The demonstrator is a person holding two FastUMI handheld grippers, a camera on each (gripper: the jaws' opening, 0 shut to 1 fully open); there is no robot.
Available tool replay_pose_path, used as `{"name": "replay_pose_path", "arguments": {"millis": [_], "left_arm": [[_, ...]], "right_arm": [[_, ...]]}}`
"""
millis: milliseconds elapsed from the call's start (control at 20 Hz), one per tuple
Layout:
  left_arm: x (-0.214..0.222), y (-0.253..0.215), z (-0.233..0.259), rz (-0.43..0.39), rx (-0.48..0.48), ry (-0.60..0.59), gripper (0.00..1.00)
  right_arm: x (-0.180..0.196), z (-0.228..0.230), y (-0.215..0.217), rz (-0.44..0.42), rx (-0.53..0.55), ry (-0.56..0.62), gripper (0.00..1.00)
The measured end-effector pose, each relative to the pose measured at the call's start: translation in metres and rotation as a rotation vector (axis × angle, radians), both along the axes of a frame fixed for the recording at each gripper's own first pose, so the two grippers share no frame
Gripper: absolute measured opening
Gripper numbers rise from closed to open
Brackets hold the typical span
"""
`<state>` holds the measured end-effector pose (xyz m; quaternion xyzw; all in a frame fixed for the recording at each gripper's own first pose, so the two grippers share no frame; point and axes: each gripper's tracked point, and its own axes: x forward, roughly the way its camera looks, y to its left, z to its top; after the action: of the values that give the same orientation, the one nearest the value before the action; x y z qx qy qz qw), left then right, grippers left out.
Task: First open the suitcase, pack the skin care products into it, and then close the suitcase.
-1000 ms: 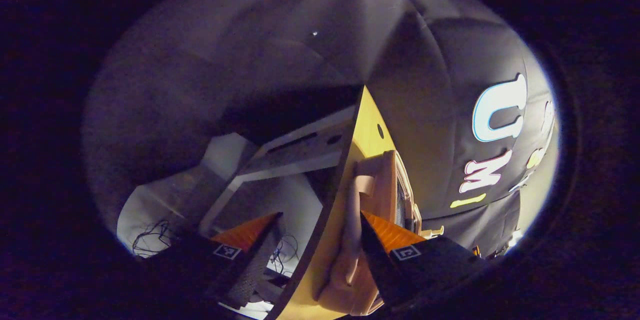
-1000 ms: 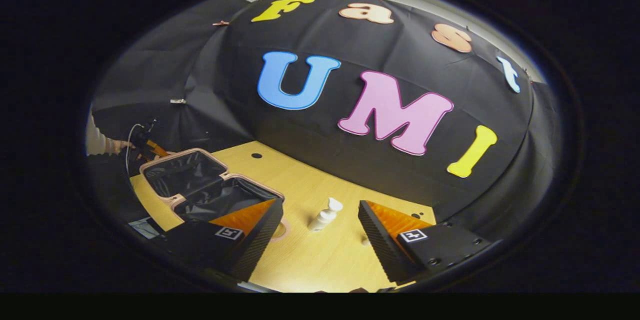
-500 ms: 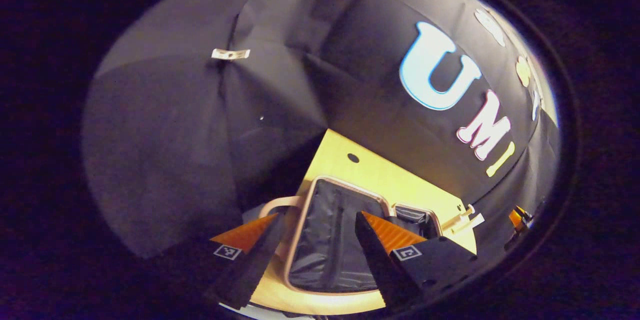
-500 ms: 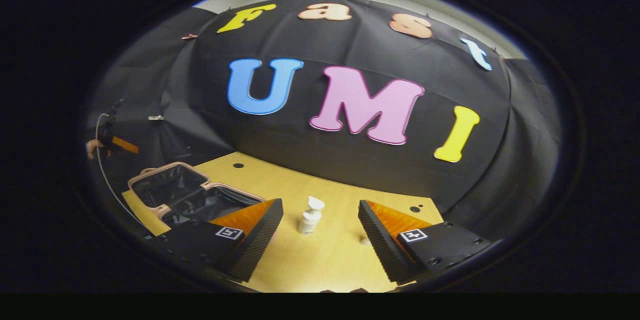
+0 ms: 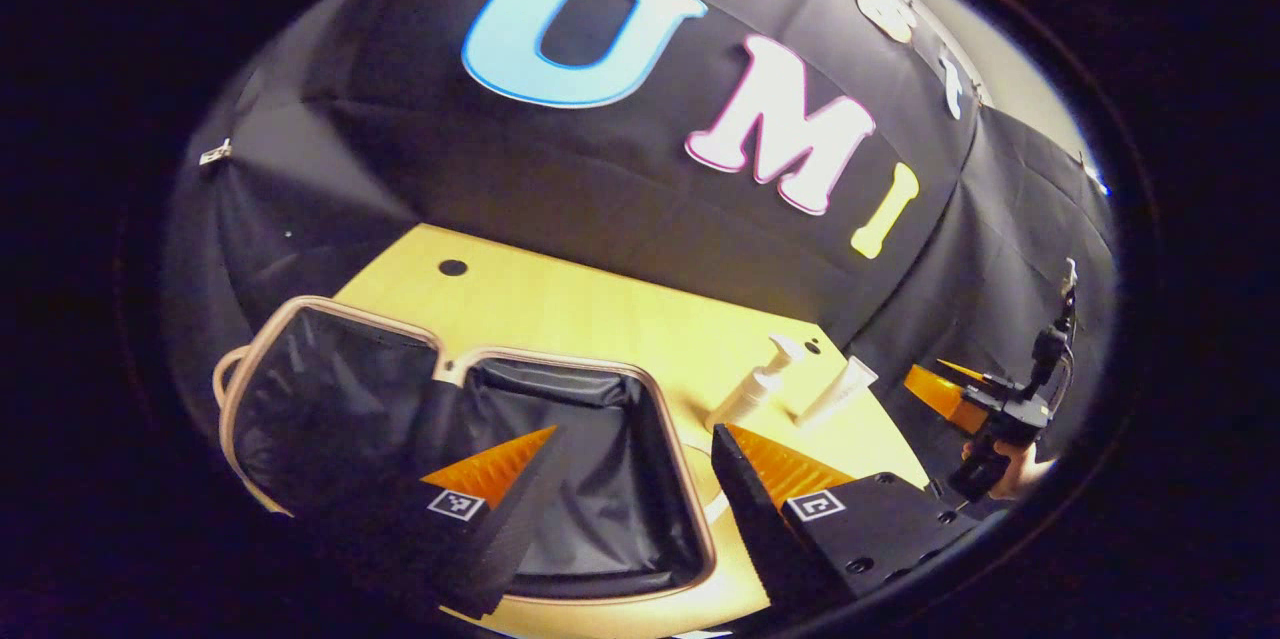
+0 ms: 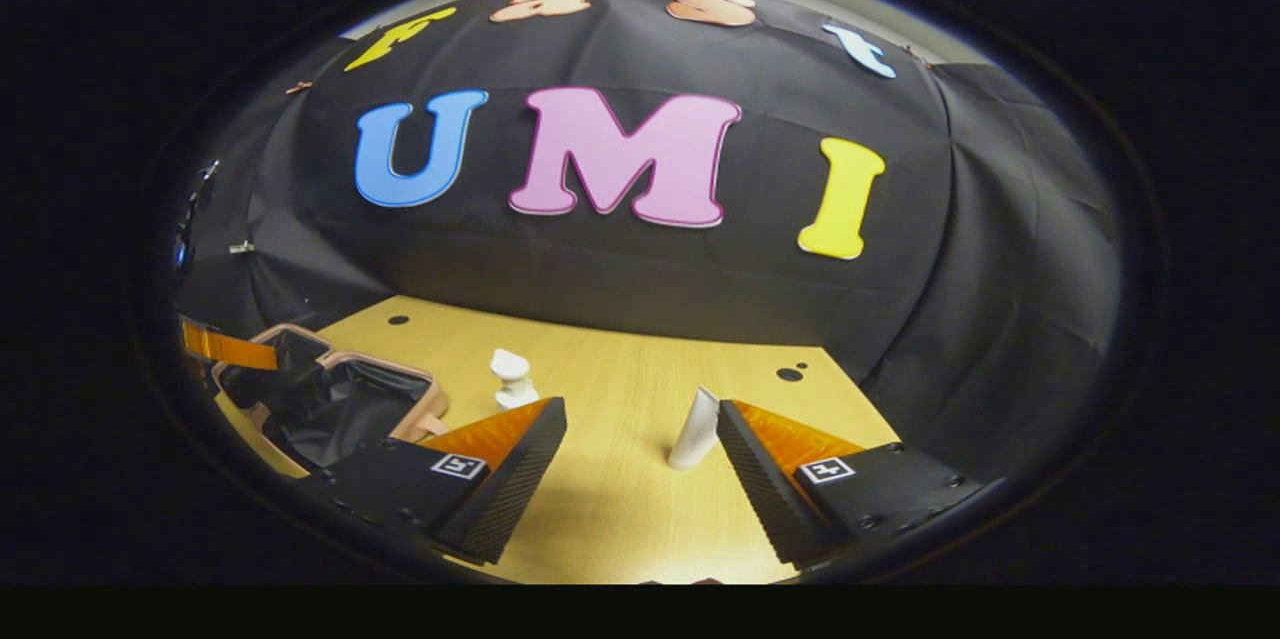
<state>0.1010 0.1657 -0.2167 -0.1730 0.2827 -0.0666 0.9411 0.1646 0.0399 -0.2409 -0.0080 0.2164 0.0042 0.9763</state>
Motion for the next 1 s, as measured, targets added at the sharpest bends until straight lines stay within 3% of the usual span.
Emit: {"name": "replay_pose_path", "arguments": {"millis": [150,300,350,600,1000], "left_arm": [[0.044,-0.078,-0.034,-0.076,0.011,0.049,0.94],[0.076,-0.118,-0.055,-0.113,0.099,0.083,0.95],[0.083,-0.125,-0.063,-0.115,0.113,0.103,0.91],[0.128,-0.145,-0.118,-0.067,0.166,0.162,0.95],[0.178,-0.144,-0.145,0.000,0.276,0.157,0.95]], "right_arm": [[0.015,-0.036,-0.016,-0.005,0.015,0.050,0.97],[0.027,-0.067,-0.027,-0.005,0.034,0.076,0.97],[0.030,-0.077,-0.031,0.000,0.027,0.086,0.97],[0.050,-0.111,-0.037,0.030,0.030,0.119,0.97],[0.080,-0.145,-0.035,0.070,0.048,0.139,0.97]]}}
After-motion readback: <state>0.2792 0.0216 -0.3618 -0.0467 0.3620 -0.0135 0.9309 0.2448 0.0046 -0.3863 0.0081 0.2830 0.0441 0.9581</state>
